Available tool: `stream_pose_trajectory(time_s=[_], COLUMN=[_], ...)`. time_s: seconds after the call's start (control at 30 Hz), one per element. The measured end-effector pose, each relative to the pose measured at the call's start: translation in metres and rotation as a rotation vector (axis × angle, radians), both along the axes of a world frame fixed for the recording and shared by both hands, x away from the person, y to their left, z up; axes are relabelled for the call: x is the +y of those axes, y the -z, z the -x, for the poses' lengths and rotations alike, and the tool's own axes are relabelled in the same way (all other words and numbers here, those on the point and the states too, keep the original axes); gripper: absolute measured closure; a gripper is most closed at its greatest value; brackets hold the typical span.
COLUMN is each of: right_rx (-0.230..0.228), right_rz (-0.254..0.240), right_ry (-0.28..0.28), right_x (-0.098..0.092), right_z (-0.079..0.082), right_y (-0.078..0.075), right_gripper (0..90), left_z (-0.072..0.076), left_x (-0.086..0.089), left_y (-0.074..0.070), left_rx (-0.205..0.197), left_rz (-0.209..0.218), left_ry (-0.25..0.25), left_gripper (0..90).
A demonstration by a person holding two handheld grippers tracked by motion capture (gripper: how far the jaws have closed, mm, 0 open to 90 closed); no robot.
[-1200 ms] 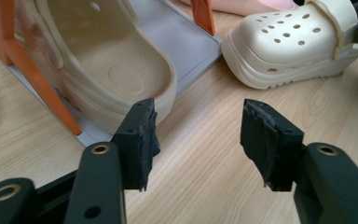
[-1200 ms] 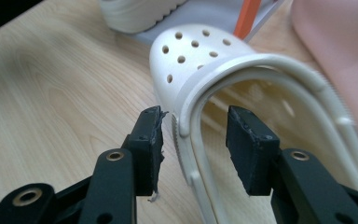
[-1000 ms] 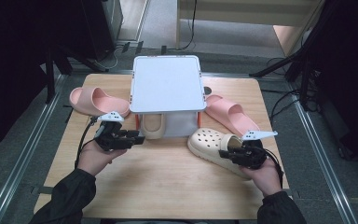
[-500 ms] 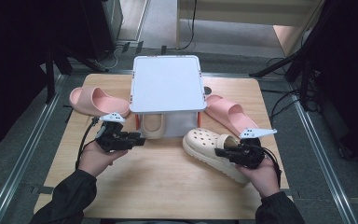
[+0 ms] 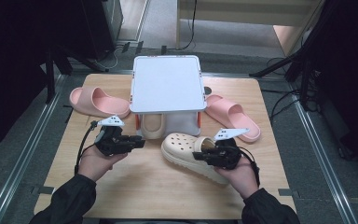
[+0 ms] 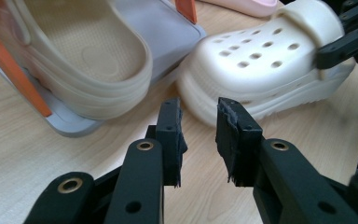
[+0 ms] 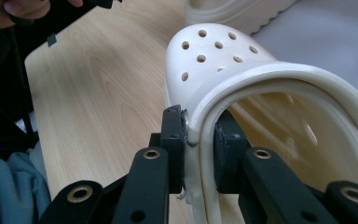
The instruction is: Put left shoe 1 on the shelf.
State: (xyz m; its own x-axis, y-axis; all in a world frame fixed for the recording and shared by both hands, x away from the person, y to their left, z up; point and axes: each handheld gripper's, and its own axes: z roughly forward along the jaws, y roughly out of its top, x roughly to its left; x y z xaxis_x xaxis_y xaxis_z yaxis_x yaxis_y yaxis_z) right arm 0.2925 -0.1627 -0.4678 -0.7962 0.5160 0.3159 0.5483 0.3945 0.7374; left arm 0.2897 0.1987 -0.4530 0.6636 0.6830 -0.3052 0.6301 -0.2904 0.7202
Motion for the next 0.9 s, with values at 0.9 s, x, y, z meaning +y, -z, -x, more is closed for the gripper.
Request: stream_pose_trajectory(time_s=[0.9], right_rx=[-0.098], right_rz=[-0.04], right_ry=[0.068], right_x=[-0.022], right_z=[-0.019], right_y=[-0.012], right_gripper=[87.8], left_z=[0.011], left_x=[-0.024], left_y=[0.014], left_rx=[0.037], left_rz=[-0.012], left_ry=[0.025], left_gripper=[81.8])
